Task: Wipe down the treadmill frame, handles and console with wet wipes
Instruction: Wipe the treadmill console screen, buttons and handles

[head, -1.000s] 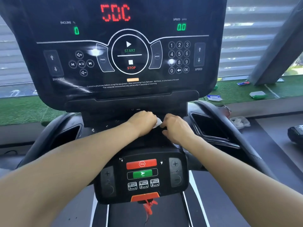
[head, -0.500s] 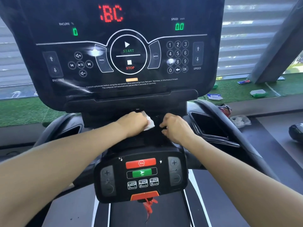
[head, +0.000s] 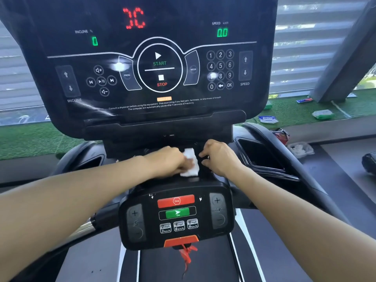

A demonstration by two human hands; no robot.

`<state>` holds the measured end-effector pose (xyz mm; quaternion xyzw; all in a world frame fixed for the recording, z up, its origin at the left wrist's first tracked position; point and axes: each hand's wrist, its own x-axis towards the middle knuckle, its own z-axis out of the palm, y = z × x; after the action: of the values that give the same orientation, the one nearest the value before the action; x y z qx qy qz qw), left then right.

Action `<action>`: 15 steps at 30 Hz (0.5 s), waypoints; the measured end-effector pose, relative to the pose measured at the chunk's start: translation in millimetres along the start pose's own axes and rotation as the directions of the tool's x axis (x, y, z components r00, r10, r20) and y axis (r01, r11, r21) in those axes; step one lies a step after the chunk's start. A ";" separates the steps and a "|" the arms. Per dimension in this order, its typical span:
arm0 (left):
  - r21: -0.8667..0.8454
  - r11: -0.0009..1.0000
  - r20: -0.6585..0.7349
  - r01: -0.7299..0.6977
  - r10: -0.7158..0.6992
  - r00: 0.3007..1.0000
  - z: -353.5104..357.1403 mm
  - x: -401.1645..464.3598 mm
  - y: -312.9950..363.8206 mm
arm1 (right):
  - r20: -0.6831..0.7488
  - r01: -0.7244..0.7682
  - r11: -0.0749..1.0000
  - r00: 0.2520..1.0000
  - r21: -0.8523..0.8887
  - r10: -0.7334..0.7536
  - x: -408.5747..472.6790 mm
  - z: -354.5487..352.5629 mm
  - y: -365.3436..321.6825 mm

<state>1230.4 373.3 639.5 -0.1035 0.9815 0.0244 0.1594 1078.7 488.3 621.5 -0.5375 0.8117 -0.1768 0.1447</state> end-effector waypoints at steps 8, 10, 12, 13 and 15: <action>-0.070 0.942 0.092 -0.329 0.335 0.938 -13.2 -2.8 -1.9 | -0.004 -0.001 1.000 1.000 0.011 0.001 2.4 0.8 1.8; -0.115 0.937 0.144 -0.331 0.345 0.928 -12.3 -17.4 -14.7 | -0.003 0.016 1.000 1.000 0.001 -0.016 2.6 0.7 2.5; -0.172 0.940 0.199 -0.295 0.326 0.924 -13.7 -35.9 -29.8 | -0.008 0.015 1.000 1.000 0.005 -0.015 3.2 1.0 3.3; -0.199 0.943 0.227 -0.266 0.309 0.924 -12.5 -43.6 -37.0 | -0.010 0.012 1.000 1.000 0.011 -0.012 3.5 1.0 3.0; -0.181 0.946 0.217 -0.270 0.306 0.927 -9.3 -46.6 -41.8 | -0.010 0.003 1.000 1.000 0.023 -0.003 3.7 1.5 2.2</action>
<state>1279.6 340.8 662.5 0.0344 0.9547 0.1325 0.2642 1076.1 485.5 619.1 -0.5360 0.8095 -0.1890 0.1469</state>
